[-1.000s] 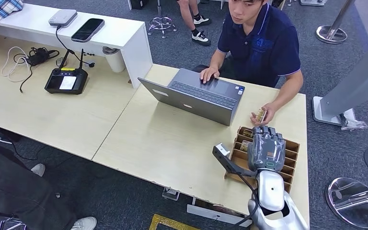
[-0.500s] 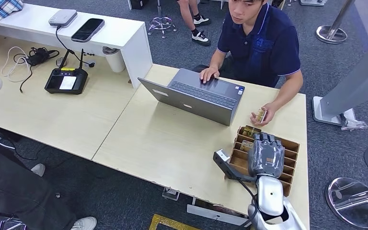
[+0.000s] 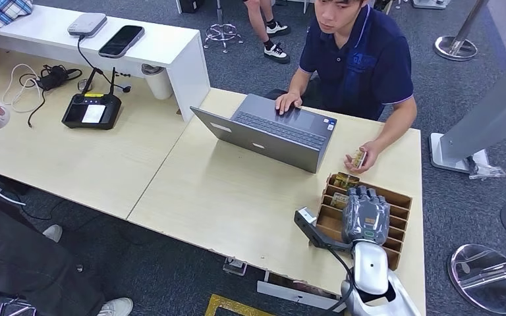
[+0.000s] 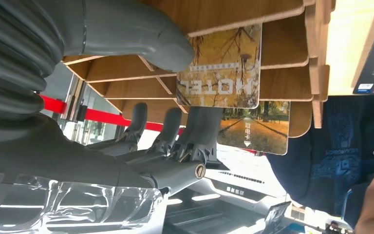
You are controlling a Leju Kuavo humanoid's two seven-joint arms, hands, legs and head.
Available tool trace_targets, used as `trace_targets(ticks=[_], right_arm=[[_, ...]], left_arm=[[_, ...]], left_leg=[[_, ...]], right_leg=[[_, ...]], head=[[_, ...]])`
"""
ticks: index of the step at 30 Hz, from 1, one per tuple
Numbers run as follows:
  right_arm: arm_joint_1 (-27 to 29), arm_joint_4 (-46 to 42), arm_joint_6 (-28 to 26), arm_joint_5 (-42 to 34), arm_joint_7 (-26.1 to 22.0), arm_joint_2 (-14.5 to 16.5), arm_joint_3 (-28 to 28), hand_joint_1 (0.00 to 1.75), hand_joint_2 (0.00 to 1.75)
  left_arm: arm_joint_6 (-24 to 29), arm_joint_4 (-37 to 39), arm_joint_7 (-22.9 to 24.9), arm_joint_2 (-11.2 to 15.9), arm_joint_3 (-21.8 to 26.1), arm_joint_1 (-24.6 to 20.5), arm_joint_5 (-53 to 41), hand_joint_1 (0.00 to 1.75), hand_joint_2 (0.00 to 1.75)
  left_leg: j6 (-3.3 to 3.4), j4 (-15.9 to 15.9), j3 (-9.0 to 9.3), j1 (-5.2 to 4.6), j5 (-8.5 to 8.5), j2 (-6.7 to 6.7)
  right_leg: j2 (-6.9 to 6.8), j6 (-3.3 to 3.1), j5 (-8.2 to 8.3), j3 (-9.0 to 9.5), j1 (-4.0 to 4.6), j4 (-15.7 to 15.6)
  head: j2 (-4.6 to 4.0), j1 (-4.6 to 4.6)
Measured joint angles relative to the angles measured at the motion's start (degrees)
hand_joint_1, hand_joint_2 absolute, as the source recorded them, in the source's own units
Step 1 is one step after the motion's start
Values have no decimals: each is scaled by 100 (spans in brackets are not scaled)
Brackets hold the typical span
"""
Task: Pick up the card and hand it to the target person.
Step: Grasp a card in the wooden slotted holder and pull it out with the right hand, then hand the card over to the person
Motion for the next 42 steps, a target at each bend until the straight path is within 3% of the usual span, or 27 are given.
trace_targets(ticks=[3,6,14,23,33,40,41,42], right_arm=[[-59,88,-57,0,5,13,-12,163,175],[-74,130,-110,-1,-4,20,-28,174,175],[-42,-60,-407,-1,-50,17,-98,175,175],[-15,-1353,-795,-2,-156,-64,-493,172,175],[-504,-1766,-968,-79,-305,-77,-1098,174,175],[-781,-1094,-983,-1,-255,-74,-1193,168,175],[-834,-959,-988,-1,-204,-74,-1193,151,175],[-887,-831,-992,-1,-161,-74,-1193,117,175]], left_arm=[[6,0,0,-1,0,0,0,0,0],[6,0,-1,-1,0,0,1,0,0],[12,0,-14,-11,0,1,1,0,0],[26,0,-30,-28,0,4,1,0,0],[27,0,-38,-27,0,-18,-30,0,0],[21,-11,-32,-8,-1,-40,-43,0,0],[20,-15,-32,-2,-2,-43,-43,0,0],[19,-20,-32,4,-4,-47,-43,0,0]], left_leg=[[0,0,1,0,0,0],[0,0,2,0,1,0],[0,0,1,0,0,0],[0,1,0,-1,0,0],[0,1,1,0,1,1],[0,1,-1,0,1,0],[0,1,-1,0,1,-1],[0,1,-1,0,1,-1]], right_leg=[[0,1,1,1,0,0],[0,1,1,2,0,0],[1,1,1,0,0,0],[1,1,1,-1,0,0],[2,1,3,-1,0,0],[1,1,3,-1,0,1],[1,1,3,-1,0,1],[0,1,3,-1,0,1]], head=[[0,-1],[0,-1],[0,-1],[0,-1],[0,-1],[0,0],[0,-1],[0,-1]])
